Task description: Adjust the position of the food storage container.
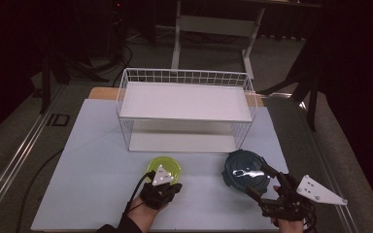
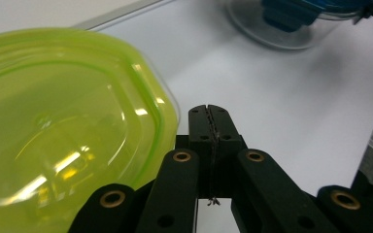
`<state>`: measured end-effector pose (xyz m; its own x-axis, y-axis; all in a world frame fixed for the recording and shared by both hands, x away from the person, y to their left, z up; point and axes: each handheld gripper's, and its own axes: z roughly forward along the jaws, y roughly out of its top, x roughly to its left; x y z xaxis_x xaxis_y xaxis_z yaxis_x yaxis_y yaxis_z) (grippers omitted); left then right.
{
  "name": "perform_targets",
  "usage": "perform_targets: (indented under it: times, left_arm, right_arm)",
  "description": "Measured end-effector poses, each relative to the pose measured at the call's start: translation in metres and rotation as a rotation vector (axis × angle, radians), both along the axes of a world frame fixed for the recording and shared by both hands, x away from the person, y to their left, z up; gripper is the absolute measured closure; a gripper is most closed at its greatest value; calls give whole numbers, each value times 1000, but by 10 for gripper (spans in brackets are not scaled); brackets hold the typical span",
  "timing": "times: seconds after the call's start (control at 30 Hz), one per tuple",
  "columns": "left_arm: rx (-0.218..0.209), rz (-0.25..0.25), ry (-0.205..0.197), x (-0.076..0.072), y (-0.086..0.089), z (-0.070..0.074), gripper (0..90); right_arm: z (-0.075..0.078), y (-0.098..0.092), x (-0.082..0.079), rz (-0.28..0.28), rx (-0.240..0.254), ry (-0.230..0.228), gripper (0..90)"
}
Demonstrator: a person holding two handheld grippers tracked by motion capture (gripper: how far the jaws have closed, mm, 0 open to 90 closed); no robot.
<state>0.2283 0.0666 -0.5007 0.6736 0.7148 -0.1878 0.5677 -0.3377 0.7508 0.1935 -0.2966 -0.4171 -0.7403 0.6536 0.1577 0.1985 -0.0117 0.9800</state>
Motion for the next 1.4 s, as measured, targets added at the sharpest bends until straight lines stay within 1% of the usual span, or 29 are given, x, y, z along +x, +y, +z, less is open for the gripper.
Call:
perform_targets:
  times: [0.13,0.17,0.3,0.37,0.4,0.47,0.53,0.6,0.63,0.67,0.73,0.87,0.93,1.0,1.07,1.3,1.37,1.4]
  left_arm:
    - [-3,50,2,-1,19,-2,894]
    - [-5,70,2,-2,25,-3,894]
    - [-6,111,-2,-5,40,-2,894]
    - [-20,136,0,-7,48,-1,894]
    - [-22,139,1,-7,50,-1,894]
    - [-29,151,-4,-8,51,-1,894]
    - [-26,139,-14,-10,46,-1,894]
    - [-30,124,-12,-8,41,-1,894]
    - [-30,124,-12,-8,41,-1,894]
    - [-35,112,-9,-6,34,-1,894]
    - [-40,105,-7,-4,29,-1,894]
    - [-37,113,-10,1,24,-2,894]
    - [-43,129,2,3,29,-2,894]
    - [-31,139,-15,2,35,0,894]
    - [-19,153,-20,1,44,1,894]
    - [-9,231,-10,1,76,0,894]
    - [-7,242,-19,0,78,1,894]
    - [-10,233,-16,-1,76,1,894]
  right_arm:
    - [0,1,0,2,-2,-1,111]
    - [0,1,0,3,-5,0,111]
    - [-1,2,0,5,-6,6,111]
    - [-1,2,0,5,-5,7,111]
    - [-1,2,0,6,-5,8,112]
    - [-1,2,1,6,-5,9,111]
    - [-1,2,1,8,-6,10,111]
    - [-1,3,0,8,-7,8,111]
    - [-1,3,0,8,-7,8,111]
    - [-1,3,0,9,-7,8,111]
    - [-1,2,0,9,-4,9,111]
    - [-1,0,0,8,2,14,111]
    - [-2,-1,1,9,4,15,111]
    - [-1,-1,1,8,4,15,111]
    - [-1,-1,1,10,3,15,111]
    - [-3,2,2,15,-1,25,111]
    - [-3,2,2,15,0,29,111]
    - [-3,2,2,14,0,29,111]
